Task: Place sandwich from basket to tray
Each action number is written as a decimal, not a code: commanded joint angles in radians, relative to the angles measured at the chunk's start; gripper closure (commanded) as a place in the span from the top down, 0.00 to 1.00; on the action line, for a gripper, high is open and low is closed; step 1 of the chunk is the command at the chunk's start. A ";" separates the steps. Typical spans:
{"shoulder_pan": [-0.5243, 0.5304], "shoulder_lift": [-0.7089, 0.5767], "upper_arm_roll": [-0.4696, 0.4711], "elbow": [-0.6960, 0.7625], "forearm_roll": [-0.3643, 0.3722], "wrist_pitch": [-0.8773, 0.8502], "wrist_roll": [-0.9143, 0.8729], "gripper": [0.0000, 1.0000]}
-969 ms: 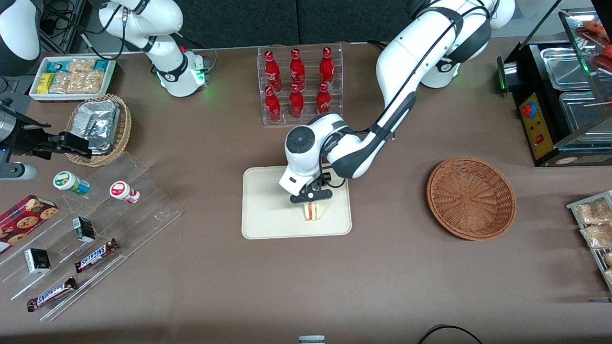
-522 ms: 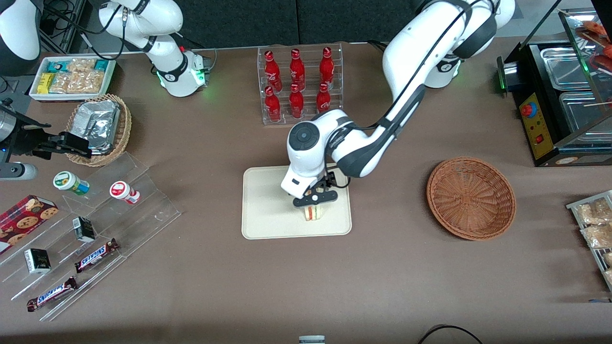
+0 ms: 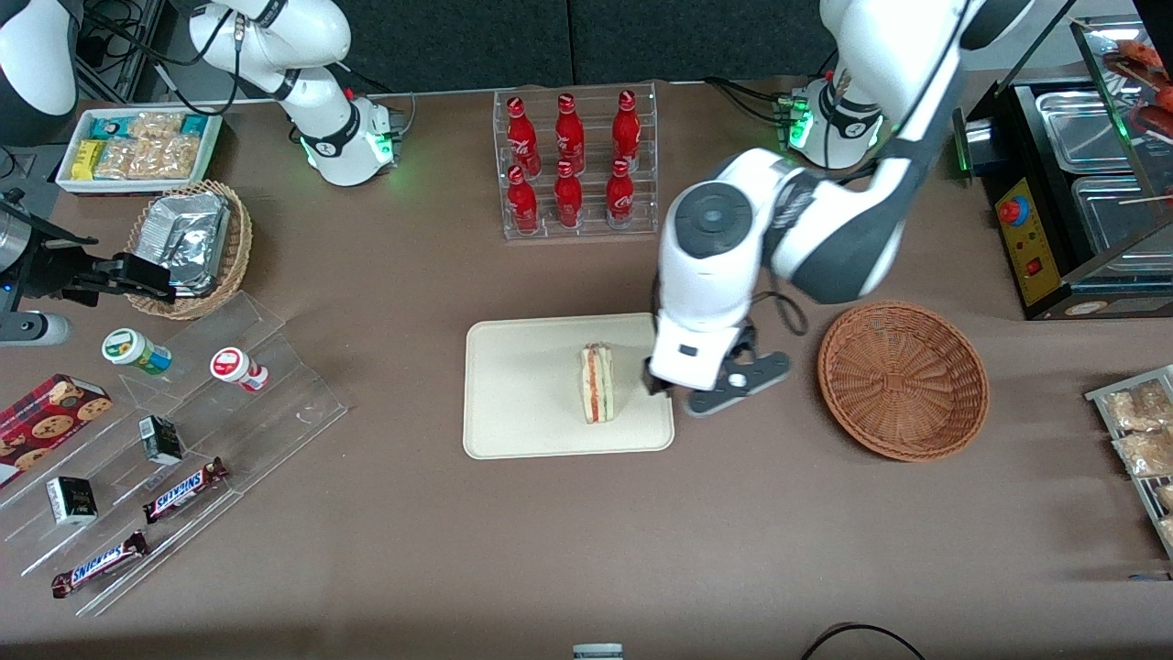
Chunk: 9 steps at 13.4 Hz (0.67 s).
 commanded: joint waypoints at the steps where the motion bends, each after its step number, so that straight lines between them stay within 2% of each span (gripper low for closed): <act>1: 0.103 -0.109 -0.003 -0.038 -0.112 -0.038 0.116 1.00; 3: 0.224 -0.171 -0.007 -0.040 -0.205 -0.056 0.237 1.00; 4: 0.246 -0.201 -0.003 -0.044 -0.222 -0.091 0.282 1.00; 9: 0.352 -0.347 0.002 -0.082 -0.246 -0.298 0.493 1.00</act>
